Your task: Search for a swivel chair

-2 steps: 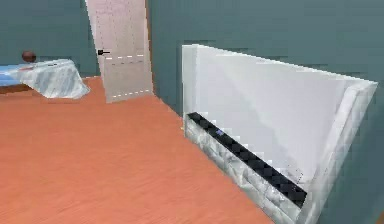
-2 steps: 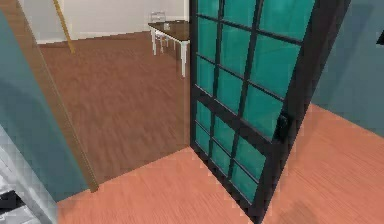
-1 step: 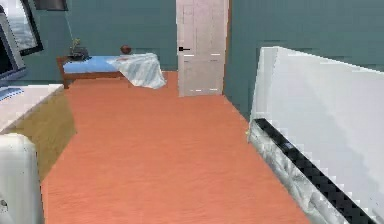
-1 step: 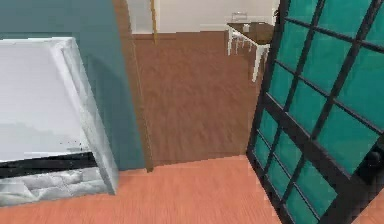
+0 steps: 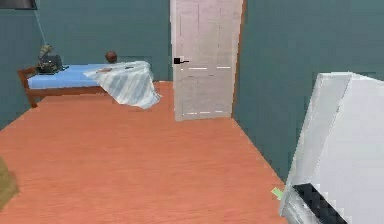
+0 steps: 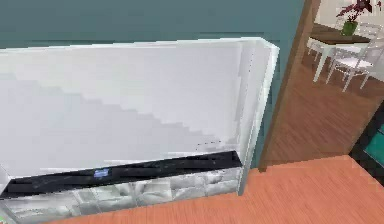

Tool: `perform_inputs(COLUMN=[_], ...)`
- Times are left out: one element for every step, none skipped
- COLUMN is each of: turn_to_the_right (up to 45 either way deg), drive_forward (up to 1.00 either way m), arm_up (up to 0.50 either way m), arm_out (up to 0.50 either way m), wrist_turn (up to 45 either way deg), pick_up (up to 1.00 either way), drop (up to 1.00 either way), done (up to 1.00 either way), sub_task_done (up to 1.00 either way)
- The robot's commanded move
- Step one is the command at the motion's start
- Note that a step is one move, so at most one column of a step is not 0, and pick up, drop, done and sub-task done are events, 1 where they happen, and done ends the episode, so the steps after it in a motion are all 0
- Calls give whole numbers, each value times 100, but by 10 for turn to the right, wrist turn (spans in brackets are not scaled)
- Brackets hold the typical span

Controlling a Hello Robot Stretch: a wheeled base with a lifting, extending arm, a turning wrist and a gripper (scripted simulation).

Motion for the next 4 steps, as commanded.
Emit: perform_inputs(turn_to_the_right=[-30, 0, -120, 0], drive_forward=[0, 20, 0, 100], arm_up=[0, 0, 0, 0], arm_out=[0, 0, 0, 0], wrist_turn=[0, 0, 0, 0], pick_up=[0, 0, 0, 0], drop=[0, 0, 0, 0], done=[0, 0, 0, 0], sub_task_done=[0, 0, 0, 0])
